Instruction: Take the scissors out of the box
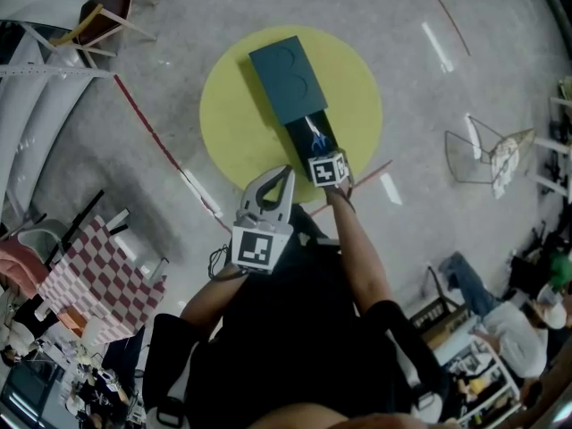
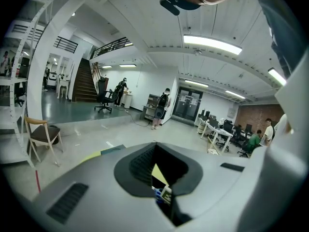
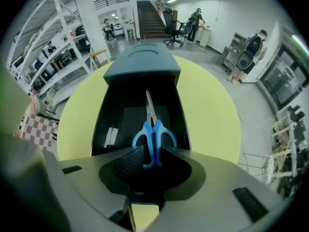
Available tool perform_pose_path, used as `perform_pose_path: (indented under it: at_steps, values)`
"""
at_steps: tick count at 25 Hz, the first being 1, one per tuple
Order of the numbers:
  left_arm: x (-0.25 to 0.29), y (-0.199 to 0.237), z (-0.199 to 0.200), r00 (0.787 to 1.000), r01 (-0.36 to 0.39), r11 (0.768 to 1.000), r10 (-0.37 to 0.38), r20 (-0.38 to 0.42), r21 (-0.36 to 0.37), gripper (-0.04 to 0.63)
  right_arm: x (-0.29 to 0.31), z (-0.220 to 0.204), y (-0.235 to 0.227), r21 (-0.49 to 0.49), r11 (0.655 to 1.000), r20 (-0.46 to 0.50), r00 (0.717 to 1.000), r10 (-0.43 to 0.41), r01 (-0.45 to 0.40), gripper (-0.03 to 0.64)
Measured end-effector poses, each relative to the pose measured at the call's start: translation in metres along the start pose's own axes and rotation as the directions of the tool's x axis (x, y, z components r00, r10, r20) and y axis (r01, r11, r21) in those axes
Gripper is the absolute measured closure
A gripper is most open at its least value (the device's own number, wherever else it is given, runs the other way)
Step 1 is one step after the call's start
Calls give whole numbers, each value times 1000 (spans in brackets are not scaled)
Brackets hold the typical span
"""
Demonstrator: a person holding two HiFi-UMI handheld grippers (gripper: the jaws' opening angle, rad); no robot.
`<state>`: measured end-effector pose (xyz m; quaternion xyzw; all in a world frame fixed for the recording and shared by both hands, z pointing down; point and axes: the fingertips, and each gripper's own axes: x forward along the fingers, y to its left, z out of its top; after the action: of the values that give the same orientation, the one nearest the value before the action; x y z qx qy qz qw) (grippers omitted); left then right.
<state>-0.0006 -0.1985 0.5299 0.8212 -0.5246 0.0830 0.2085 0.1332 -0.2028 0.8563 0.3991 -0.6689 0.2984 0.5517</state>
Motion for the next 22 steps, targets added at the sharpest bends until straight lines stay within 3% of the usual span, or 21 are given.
perform_pose_path:
  at_steps: [8, 16, 22]
  values:
    - [-2, 2, 0, 1000, 5, 1000, -5, 2, 5, 603, 4, -5, 7, -17, 999, -63, 997, 48, -49, 517]
    - [-6, -2, -3, 1000, 6, 1000, -6, 3, 7, 603, 4, -6, 8, -75, 997, -99, 995, 13, -20, 541]
    - [-14, 0, -3, 1000, -7, 1000, 7, 7, 6, 603, -2, -9, 10, -31, 999, -99, 994, 39, -43, 543]
